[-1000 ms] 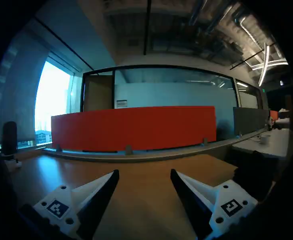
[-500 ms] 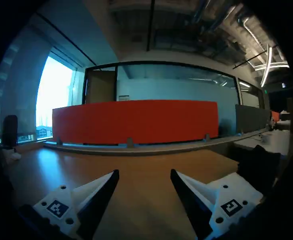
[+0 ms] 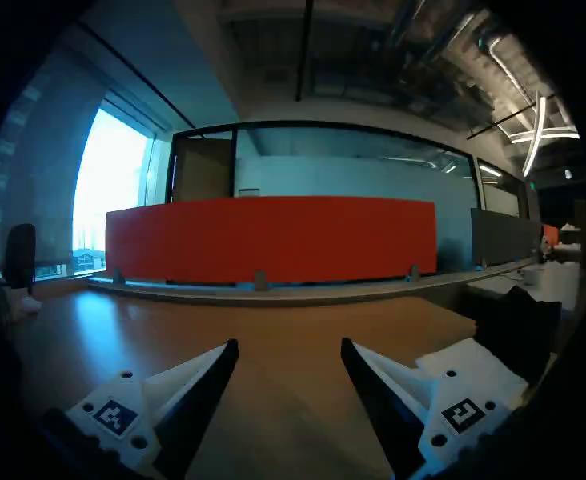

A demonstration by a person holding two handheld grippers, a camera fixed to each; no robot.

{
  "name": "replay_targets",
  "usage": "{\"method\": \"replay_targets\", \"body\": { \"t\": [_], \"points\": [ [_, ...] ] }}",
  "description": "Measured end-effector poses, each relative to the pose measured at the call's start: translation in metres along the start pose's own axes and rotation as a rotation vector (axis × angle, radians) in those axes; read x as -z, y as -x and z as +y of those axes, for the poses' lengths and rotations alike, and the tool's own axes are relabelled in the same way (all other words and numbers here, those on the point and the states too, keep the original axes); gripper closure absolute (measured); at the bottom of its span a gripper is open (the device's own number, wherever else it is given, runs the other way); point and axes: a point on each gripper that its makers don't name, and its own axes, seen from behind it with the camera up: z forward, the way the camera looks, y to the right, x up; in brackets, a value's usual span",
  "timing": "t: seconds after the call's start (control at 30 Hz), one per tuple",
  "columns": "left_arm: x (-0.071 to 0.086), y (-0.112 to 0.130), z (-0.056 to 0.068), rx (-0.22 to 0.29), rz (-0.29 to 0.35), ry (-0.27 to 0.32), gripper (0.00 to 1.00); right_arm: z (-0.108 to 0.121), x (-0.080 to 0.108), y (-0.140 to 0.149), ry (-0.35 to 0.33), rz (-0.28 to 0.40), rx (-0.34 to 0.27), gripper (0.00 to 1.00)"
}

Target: Fold towel

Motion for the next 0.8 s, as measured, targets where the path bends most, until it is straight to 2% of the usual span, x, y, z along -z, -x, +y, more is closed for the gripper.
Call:
{"method": "replay_targets", "body": {
  "t": [0.8],
  "points": [
    [0.0,0.0003,-0.0005,0.0,0.0,0.0,0.04,-0.0067,0.005,-0.0009,-0.024,0.001,0.01,0.01]
  ]
}}
